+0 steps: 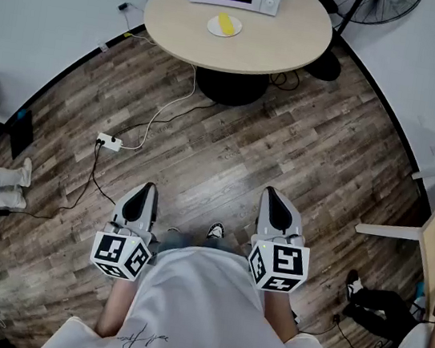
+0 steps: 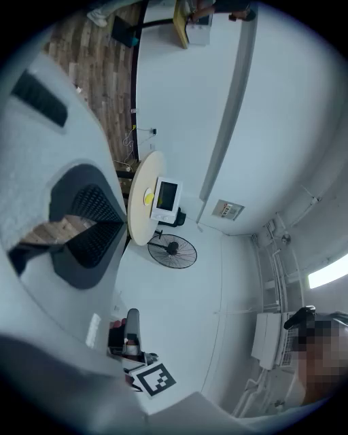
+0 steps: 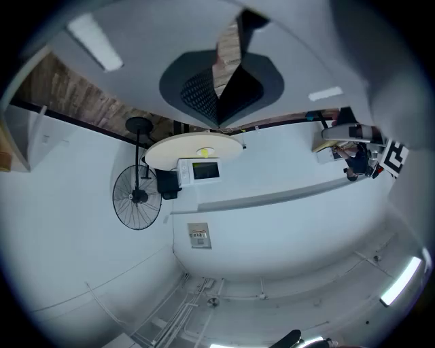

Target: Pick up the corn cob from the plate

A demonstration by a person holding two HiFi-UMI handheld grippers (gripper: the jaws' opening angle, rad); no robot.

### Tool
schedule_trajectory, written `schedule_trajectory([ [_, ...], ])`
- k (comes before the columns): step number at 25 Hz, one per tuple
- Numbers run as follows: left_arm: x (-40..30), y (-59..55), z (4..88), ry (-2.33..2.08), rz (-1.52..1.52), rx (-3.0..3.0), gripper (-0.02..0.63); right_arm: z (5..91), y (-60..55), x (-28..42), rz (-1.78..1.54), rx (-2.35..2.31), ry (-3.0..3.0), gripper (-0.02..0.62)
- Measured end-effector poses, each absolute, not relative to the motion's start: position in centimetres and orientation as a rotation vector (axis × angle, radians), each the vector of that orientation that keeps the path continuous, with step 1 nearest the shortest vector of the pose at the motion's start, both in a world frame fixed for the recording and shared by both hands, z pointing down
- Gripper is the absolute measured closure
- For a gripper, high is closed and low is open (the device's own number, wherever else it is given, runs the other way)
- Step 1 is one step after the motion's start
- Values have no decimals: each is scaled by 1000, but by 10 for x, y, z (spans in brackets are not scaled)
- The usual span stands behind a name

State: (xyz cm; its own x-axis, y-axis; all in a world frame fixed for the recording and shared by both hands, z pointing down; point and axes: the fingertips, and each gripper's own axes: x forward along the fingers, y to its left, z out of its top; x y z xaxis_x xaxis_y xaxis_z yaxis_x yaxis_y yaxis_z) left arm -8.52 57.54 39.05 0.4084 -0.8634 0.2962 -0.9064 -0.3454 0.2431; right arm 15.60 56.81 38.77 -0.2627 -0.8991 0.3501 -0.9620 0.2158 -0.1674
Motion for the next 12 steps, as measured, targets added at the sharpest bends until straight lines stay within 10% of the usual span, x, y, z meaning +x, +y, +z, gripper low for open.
schedule_trajectory([
  [12, -86, 572, 363, -1568, 112, 2354, 614, 386, 570, 169, 535, 1788, -2319, 584],
])
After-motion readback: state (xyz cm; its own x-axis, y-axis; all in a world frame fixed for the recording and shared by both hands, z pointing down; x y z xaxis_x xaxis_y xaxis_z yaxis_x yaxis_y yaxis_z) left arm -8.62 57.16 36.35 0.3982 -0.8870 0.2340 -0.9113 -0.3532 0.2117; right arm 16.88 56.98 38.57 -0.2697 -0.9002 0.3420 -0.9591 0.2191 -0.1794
